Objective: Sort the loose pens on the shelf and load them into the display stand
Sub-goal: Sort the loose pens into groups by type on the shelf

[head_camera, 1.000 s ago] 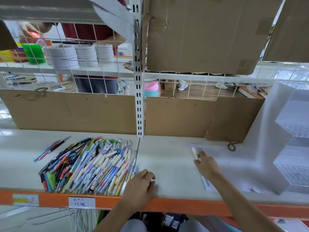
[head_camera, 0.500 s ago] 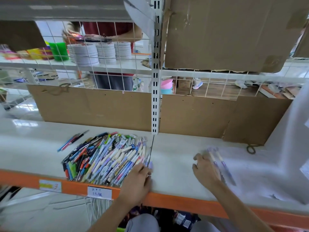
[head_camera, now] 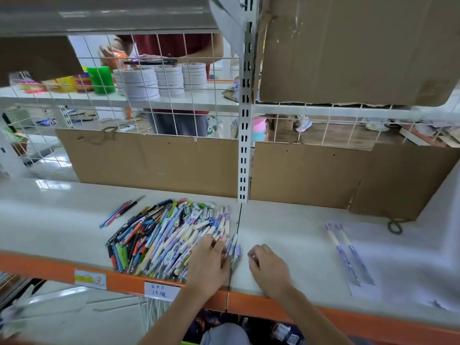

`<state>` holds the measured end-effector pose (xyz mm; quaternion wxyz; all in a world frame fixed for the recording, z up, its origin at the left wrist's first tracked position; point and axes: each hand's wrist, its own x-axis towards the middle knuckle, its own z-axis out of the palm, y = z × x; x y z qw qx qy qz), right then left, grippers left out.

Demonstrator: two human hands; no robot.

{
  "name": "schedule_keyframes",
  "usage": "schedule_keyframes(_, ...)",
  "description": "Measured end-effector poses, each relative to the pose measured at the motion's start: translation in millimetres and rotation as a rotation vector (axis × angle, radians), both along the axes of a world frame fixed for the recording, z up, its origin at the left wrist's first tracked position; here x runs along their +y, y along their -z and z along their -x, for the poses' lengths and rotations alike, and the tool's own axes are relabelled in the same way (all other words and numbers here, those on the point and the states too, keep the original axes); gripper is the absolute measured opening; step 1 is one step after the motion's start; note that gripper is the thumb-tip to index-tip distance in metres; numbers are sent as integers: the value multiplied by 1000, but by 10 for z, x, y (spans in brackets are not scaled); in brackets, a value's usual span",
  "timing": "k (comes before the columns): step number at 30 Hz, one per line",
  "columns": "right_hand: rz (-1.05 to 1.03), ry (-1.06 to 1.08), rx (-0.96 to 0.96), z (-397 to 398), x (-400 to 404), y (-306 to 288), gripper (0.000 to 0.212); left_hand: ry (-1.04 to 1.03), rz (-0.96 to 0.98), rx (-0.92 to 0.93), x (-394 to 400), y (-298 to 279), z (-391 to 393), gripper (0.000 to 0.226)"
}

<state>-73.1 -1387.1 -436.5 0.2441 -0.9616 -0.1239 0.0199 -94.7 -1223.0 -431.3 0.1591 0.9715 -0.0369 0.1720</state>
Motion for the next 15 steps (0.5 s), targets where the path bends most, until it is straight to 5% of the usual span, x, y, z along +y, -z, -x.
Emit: schedule_keyframes(15,-74,19,62,-797,425,-321,21,-50,165,-16,-55,119,-31,14)
